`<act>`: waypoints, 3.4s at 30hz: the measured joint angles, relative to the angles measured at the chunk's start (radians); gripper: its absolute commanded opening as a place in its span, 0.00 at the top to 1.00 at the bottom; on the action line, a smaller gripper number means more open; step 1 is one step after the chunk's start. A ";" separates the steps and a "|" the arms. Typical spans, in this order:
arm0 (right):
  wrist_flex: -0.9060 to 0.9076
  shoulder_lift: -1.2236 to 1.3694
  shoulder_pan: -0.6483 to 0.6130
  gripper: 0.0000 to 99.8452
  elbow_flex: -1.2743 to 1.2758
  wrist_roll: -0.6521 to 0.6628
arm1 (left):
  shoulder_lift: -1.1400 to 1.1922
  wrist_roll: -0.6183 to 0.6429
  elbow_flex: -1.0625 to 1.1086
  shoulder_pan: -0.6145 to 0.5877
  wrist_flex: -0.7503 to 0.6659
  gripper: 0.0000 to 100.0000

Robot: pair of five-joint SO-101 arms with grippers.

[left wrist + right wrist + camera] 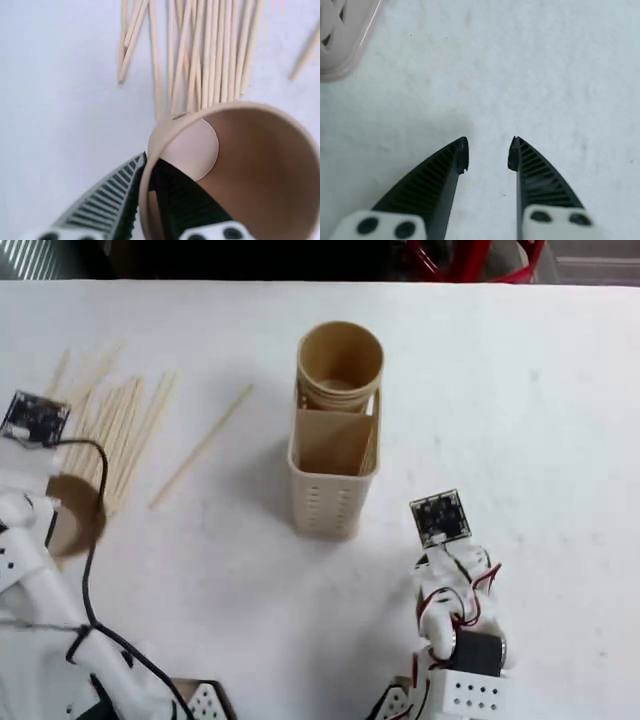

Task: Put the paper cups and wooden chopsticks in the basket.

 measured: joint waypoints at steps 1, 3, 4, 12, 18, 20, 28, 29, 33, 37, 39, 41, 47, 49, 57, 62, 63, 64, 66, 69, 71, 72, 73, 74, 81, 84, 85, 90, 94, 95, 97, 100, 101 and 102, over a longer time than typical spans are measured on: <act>0.000 0.000 0.000 0.86 0.000 0.000 | 0.000 0.017 -0.049 0.026 0.052 0.98; 0.000 0.000 0.000 0.86 0.000 0.000 | 0.000 0.071 -0.149 0.077 0.127 0.98; 0.000 0.000 0.000 0.86 0.000 0.000 | 0.000 0.114 -0.199 0.106 0.144 0.98; 0.000 0.000 0.000 0.86 0.000 0.000 | 0.006 0.554 -0.562 0.506 0.163 0.98; 0.000 0.000 0.000 0.86 0.000 0.000 | 0.028 0.718 -0.652 0.876 -0.015 0.98; 0.000 0.000 0.000 0.86 0.000 0.000 | 0.066 0.736 -0.652 0.953 -0.123 0.98; 0.000 0.000 0.000 0.86 0.000 0.000 | 0.310 0.769 -0.703 1.066 -0.219 0.98; 0.000 0.000 0.000 0.86 0.000 0.000 | 0.334 0.769 -0.721 1.068 -0.219 0.98; 0.000 0.000 0.000 0.86 0.000 0.000 | 0.400 0.769 -0.781 1.066 -0.216 0.98; 0.000 0.000 0.000 0.86 0.000 0.000 | 0.430 0.769 -0.806 1.080 -0.184 0.98; 0.000 0.000 0.000 0.86 0.000 0.000 | 0.434 0.769 -0.806 1.080 -0.158 0.98; 0.000 0.000 0.000 0.86 0.000 0.000 | 0.443 0.769 -0.806 1.077 -0.137 0.96; 0.000 0.000 0.000 0.86 0.000 0.000 | 0.485 0.769 -0.807 1.077 -0.084 0.85; 0.000 0.000 0.000 0.86 0.000 0.000 | 0.494 0.769 -0.807 1.077 -0.081 0.86; 0.000 0.000 0.000 0.86 0.000 0.000 | 0.497 0.769 -0.868 1.079 -0.121 0.85; 0.000 0.000 0.000 0.86 0.000 0.000 | 0.499 0.769 -0.934 1.079 -0.129 0.85; 0.000 0.000 0.000 0.86 0.000 0.000 | 0.499 0.769 -0.937 1.079 -0.133 0.86; 0.000 0.000 0.000 0.86 0.000 0.000 | 0.500 0.769 -0.937 1.079 -0.141 0.86; 0.000 0.000 0.000 0.86 0.000 0.000 | 0.500 0.769 -0.937 1.079 -0.164 0.86; 0.000 0.000 0.000 0.86 0.000 0.000 | 0.505 0.769 -0.937 1.079 -0.230 0.86; 0.000 0.000 0.002 0.86 0.002 0.000 | 0.535 0.769 -0.942 1.079 -0.269 0.86; 0.000 0.000 0.000 0.86 0.002 0.000 | 0.560 0.769 -0.948 1.077 -0.284 0.86; 0.000 0.000 0.000 0.86 0.002 0.000 | 0.586 0.769 -0.953 1.077 -0.298 0.86; 0.000 0.000 0.000 0.86 0.002 0.000 | 0.609 0.769 -0.957 1.077 -0.302 0.86; 0.000 0.000 0.000 0.86 0.002 0.000 | 0.612 0.769 -1.065 1.077 -0.124 0.86; 0.000 0.000 0.000 0.86 0.002 0.000 | 0.548 0.769 -1.076 1.077 0.009 0.86; 0.000 0.000 0.000 0.86 0.002 0.000 | 0.523 0.769 -1.076 1.077 0.046 0.86; 0.000 0.000 0.000 0.86 0.002 0.000 | 0.470 0.769 -0.984 1.071 0.212 0.86; 0.000 0.000 0.000 0.86 0.002 0.000 | 0.471 0.769 -0.858 1.049 0.149 0.86; 0.000 0.000 0.000 0.86 0.002 0.000 | 0.471 0.769 -0.839 1.045 0.107 0.86; 0.000 0.000 0.000 0.86 0.002 0.000 | 0.471 0.769 -0.802 1.040 0.025 0.86; 0.000 0.000 0.000 0.86 0.002 0.000 | 0.471 0.769 -0.779 1.046 -0.038 0.86; 0.000 0.000 0.000 0.86 0.002 0.000 | 0.471 0.769 -0.778 1.046 -0.046 0.86; 0.000 0.000 0.000 0.86 0.002 0.000 | 0.471 0.769 -0.778 1.045 -0.052 0.86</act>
